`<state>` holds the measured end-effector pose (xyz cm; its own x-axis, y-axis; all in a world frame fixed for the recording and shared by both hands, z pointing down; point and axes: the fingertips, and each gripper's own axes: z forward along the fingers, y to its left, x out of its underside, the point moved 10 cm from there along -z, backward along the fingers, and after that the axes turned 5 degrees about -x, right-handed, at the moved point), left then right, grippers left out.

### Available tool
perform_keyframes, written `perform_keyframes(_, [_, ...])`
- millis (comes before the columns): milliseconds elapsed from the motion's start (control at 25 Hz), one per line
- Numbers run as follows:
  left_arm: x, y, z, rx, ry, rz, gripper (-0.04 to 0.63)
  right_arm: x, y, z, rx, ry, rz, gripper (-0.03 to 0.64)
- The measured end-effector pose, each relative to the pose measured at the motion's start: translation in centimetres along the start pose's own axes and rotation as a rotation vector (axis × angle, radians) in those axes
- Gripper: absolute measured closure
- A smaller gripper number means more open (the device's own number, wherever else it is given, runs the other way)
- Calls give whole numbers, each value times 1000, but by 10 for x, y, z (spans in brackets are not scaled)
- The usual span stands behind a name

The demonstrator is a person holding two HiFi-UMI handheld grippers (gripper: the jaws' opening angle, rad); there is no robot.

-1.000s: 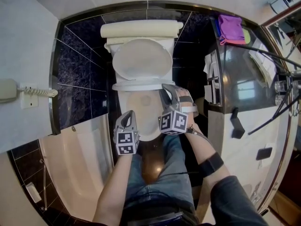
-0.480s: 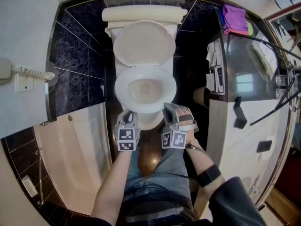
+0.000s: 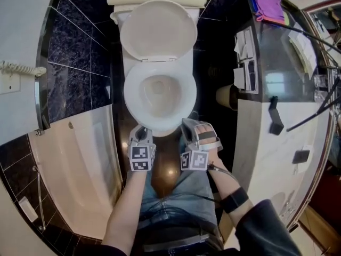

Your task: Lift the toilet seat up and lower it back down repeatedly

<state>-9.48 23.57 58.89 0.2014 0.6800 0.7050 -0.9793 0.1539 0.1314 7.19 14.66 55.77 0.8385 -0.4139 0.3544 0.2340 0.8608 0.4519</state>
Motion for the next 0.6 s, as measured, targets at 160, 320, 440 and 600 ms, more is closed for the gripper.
perform_keyframes(160, [25, -2, 4, 3, 9, 8, 595, 6, 23, 5, -30, 24, 1, 529])
perform_keyframes(320, [51, -3, 12, 1, 35, -2, 595, 16, 46, 2, -42, 11, 43, 598])
perform_keyframes(440, [78, -6, 19, 10, 77, 21, 595, 31, 47, 2, 7, 17, 168, 598])
perform_keyframes(600, [114, -6, 31, 18, 109, 39, 595, 48, 39, 24, 75, 32, 288, 598])
